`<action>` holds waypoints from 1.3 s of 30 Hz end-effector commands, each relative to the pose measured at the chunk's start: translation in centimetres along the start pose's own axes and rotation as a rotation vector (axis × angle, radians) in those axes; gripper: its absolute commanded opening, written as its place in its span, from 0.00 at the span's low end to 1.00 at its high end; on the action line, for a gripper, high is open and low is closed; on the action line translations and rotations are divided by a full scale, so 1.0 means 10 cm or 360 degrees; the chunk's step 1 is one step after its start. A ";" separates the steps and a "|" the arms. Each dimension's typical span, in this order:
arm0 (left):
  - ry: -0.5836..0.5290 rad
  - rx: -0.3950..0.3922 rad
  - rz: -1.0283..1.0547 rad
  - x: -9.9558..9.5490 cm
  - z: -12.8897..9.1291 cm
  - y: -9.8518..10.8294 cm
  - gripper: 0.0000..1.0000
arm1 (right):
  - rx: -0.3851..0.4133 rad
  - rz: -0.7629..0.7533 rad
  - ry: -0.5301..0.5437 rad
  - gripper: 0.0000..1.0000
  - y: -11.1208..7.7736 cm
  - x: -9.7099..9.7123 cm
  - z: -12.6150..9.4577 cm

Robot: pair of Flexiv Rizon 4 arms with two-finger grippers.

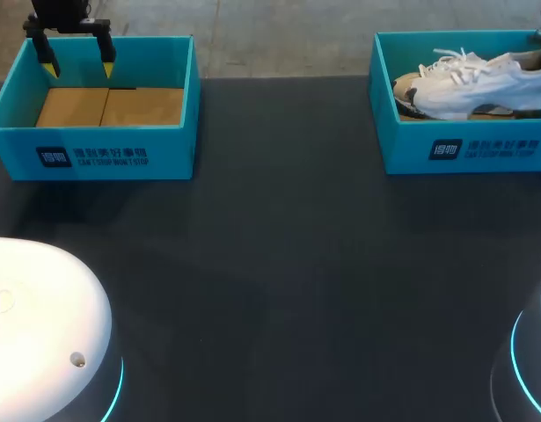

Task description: Take the shoe out of the shoebox, open the shoe tongue, remove and reinsert the insole, then place the shoe into the shoebox

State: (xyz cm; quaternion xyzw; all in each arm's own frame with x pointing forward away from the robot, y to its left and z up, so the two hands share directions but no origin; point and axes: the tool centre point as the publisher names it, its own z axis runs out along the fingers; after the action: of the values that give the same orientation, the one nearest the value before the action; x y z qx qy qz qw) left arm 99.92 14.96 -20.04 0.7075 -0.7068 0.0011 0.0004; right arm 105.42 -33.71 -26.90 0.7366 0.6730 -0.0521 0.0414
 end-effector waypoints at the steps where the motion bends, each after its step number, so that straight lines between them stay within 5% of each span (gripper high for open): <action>1: -0.0001 -0.0001 0.0001 0.00 0.00 0.00 1.00 | 0.0006 0.0007 -0.0007 0.00 0.00 -0.05 -0.20; 16: -0.0001 -0.0001 0.0001 0.00 0.00 0.00 1.00 | 0.0004 0.0055 -0.0045 0.00 -0.15 -0.02 -0.70; 39: -0.0001 -0.0001 0.0001 0.00 0.00 0.00 1.00 | -0.0030 0.0212 -0.0121 0.00 -0.63 0.31 -1.32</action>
State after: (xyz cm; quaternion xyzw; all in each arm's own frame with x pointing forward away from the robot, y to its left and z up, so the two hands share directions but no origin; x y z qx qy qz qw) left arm 99.92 14.96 -20.04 0.7074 -0.7068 0.0011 0.0004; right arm 100.51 -28.47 -14.94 0.7765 0.6214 -0.0767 0.0712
